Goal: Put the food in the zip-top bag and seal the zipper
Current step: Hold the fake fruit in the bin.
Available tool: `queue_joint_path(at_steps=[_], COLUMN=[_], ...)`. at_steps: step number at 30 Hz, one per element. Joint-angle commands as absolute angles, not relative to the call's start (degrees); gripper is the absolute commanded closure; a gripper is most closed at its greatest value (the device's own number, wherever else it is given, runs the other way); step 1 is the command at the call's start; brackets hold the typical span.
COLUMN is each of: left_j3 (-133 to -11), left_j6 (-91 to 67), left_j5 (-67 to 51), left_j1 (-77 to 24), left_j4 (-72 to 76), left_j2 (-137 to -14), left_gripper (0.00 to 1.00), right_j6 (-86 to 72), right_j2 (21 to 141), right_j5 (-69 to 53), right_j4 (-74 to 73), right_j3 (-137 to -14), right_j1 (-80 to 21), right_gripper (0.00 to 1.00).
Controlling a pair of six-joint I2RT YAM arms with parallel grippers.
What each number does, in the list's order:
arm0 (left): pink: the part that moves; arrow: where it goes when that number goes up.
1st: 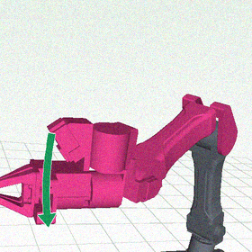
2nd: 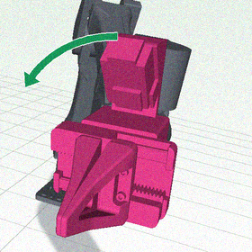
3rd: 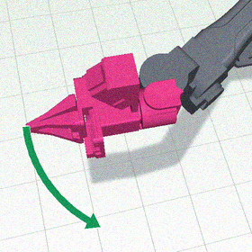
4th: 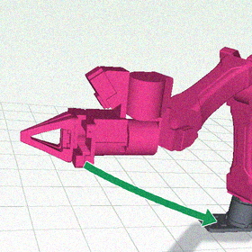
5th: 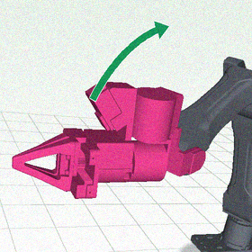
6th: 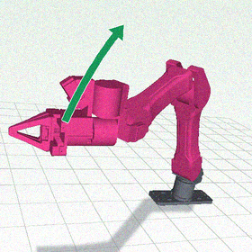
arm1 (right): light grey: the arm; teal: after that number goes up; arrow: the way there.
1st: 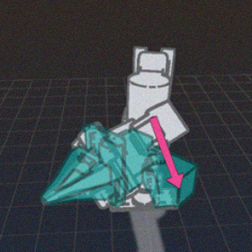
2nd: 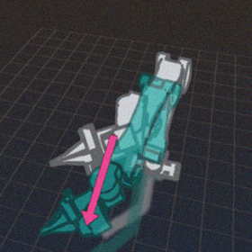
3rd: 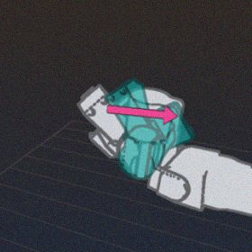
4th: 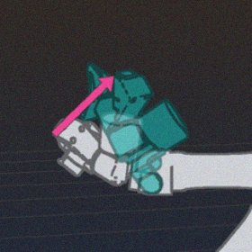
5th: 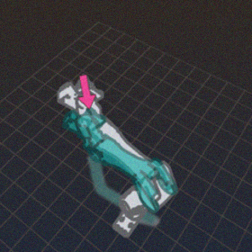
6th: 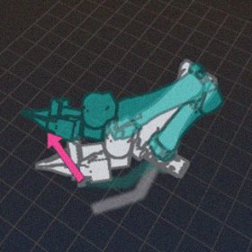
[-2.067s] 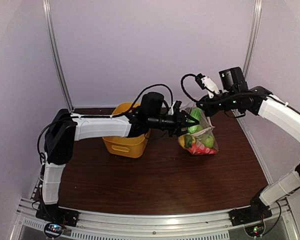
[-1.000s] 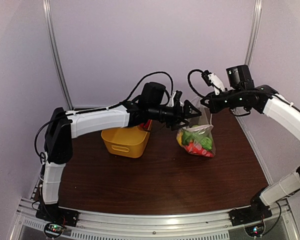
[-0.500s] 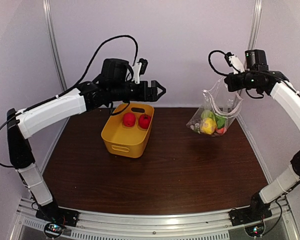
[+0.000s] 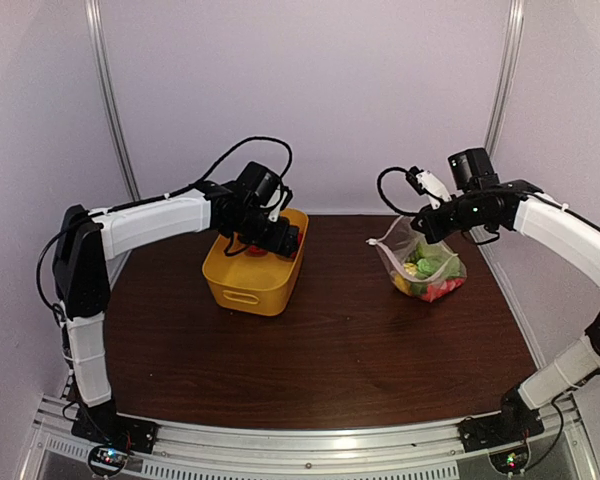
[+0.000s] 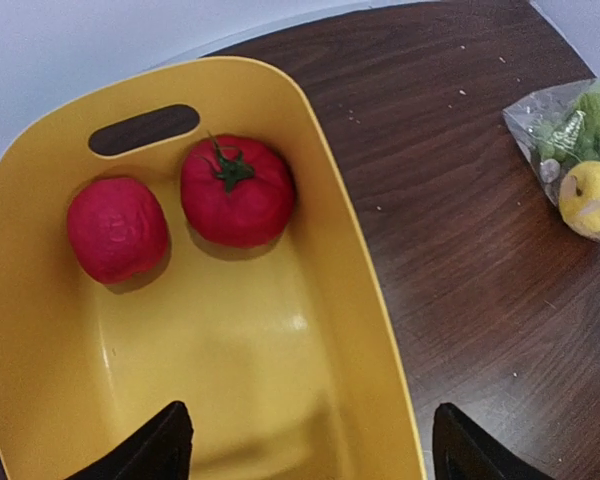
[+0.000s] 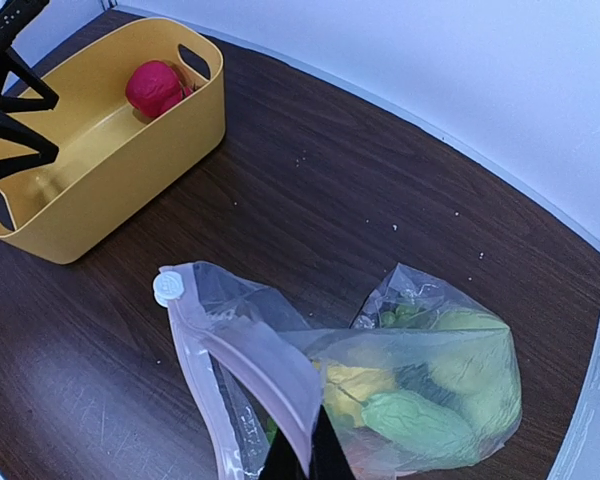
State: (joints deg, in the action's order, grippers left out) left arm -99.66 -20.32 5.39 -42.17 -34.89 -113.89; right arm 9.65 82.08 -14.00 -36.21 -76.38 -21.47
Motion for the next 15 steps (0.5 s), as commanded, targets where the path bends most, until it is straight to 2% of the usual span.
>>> queue_joint_path(at_steps=[1, 9, 15], left_j3=[-102.40, -106.85, -111.05], left_j6=[-18.98, -19.50, -19.18], left_j5=[7.09, 9.07, 12.66], left_j1=[-39.72, -35.16, -33.22], left_j4=[-35.34, -33.94, -32.50], left_j2=[-115.69, -122.38, -127.00], left_gripper=[0.13, 0.12, 0.15], right_j6=[8.87, 8.79, 8.39], right_j2=[79.17, 76.43, 75.85], right_j5=[-16.07, -18.13, -18.88], right_j4=[-31.81, -29.79, -29.98], right_j3=[-72.59, -67.82, -67.17], right_j1=[-21.27, -21.27, -21.27], right_gripper=[1.00, 1.00, 1.00])
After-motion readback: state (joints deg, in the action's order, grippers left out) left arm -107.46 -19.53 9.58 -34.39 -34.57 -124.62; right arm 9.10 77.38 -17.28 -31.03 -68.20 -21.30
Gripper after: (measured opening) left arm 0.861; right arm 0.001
